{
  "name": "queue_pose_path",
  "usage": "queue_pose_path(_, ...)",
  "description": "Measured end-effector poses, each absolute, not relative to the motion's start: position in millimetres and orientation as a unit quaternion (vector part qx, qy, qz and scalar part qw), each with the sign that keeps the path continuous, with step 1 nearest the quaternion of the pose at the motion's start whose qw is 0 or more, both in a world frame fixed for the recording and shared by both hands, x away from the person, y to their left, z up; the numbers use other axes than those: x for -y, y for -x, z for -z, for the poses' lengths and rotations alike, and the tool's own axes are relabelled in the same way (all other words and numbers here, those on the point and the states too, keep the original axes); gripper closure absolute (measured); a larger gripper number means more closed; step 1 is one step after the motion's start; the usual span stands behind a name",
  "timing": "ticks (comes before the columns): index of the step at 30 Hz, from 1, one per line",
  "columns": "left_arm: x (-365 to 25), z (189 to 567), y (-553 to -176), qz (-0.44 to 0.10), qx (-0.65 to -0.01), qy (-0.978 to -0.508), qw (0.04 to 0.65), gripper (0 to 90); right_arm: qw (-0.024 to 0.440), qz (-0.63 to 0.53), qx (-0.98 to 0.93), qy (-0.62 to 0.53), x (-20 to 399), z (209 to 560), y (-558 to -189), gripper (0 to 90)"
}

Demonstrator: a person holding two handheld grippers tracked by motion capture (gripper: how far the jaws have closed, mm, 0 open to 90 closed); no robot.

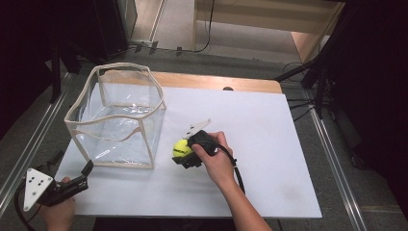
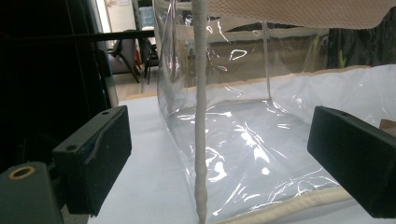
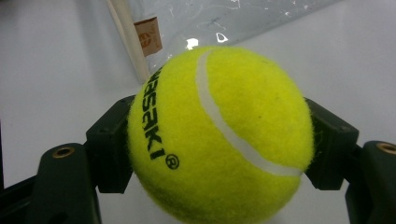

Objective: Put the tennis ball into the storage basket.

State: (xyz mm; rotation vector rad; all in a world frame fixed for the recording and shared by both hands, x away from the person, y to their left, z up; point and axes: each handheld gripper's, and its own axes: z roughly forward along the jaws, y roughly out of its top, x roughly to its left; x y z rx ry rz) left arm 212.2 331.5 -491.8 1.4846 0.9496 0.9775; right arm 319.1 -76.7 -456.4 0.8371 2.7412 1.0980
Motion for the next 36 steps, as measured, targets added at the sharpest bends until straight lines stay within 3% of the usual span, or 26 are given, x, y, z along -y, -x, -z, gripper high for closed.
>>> queue_pose_path(36,-331,492,-213,-0.409,-0.399,-0.623,0.534,6.8,0.031,-0.378,-0.893,-0.241,70,411,-335,23.5)
